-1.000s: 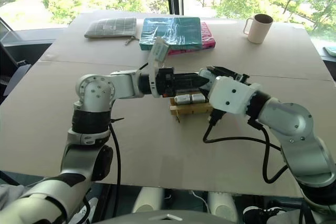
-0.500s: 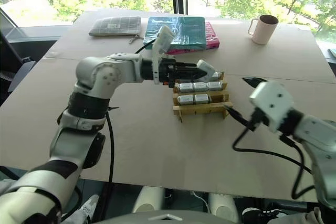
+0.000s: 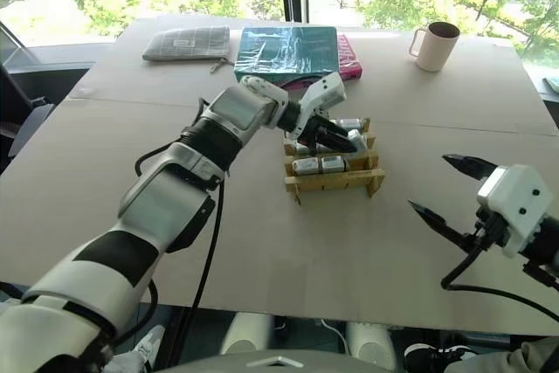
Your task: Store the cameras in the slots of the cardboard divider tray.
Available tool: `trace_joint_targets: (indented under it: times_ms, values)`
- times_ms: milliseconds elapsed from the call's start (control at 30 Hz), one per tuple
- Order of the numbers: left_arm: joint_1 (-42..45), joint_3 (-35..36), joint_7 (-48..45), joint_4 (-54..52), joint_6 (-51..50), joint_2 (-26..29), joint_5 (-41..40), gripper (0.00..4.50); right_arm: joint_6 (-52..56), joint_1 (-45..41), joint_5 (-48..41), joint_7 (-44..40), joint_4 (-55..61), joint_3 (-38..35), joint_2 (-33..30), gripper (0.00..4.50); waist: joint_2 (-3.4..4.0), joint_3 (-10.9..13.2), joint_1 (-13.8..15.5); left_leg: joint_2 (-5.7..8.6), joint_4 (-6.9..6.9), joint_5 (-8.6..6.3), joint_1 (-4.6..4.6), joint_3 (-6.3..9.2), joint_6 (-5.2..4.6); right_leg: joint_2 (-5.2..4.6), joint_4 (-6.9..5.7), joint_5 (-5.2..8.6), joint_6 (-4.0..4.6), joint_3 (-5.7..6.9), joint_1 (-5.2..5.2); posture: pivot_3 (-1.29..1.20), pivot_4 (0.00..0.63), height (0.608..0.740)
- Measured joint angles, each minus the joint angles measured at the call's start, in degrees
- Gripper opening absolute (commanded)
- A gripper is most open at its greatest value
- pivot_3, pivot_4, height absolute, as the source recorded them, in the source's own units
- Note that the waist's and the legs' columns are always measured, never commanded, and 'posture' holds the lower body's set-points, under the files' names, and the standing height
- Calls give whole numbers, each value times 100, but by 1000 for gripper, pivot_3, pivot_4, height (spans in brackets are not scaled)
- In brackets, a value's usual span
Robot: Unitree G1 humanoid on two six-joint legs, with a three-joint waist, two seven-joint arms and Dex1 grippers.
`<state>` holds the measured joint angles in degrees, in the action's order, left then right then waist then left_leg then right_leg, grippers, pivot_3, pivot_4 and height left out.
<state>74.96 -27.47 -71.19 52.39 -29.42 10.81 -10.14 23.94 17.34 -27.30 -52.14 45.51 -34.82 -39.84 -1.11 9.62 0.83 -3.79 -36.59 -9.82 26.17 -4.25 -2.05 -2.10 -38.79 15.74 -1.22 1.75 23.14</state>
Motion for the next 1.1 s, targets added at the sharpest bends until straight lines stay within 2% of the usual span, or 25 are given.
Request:
trace_joint_targets:
  times_ms: [267,633,933,967,1067,1100]
  values:
    - [509,215,-402,865,688,-523,512,757,-185,517,-99,349,372,-15,278,4406,-2,1,1,1,-3,0,12,6,0,0,-1,9,-15,7,8,0,150,740]
    - [570,195,-614,1157,1093,-655,1424,757,-378,740,-86,639,415,-16,331,4406,-2,1,-3,0,-6,0,13,7,0,1,-6,8,-14,7,11,0,150,740]
    - [573,166,-548,1189,1210,-783,1833,757,-427,734,-35,713,413,21,274,4406,-1,0,-8,-2,-12,0,10,10,0,3,-12,9,-15,7,10,0,150,740]
    - [573,171,-517,1182,1185,-803,1853,1769,-428,733,-32,727,413,31,274,4500,-1,-1,-5,-2,-14,0,10,10,0,2,-12,9,-15,8,9,0,150,740]
    - [572,193,-484,1082,954,-804,1935,2781,-429,751,-13,759,413,61,274,4500,-1,0,-5,-2,-19,0,12,10,0,2,-14,8,-16,8,9,0,150,740]
    - [569,233,-546,893,733,-772,1894,3317,-429,762,-13,763,416,62,274,4500,-2,0,-6,-2,-21,0,15,11,0,2,-15,8,-15,9,10,0,150,740]
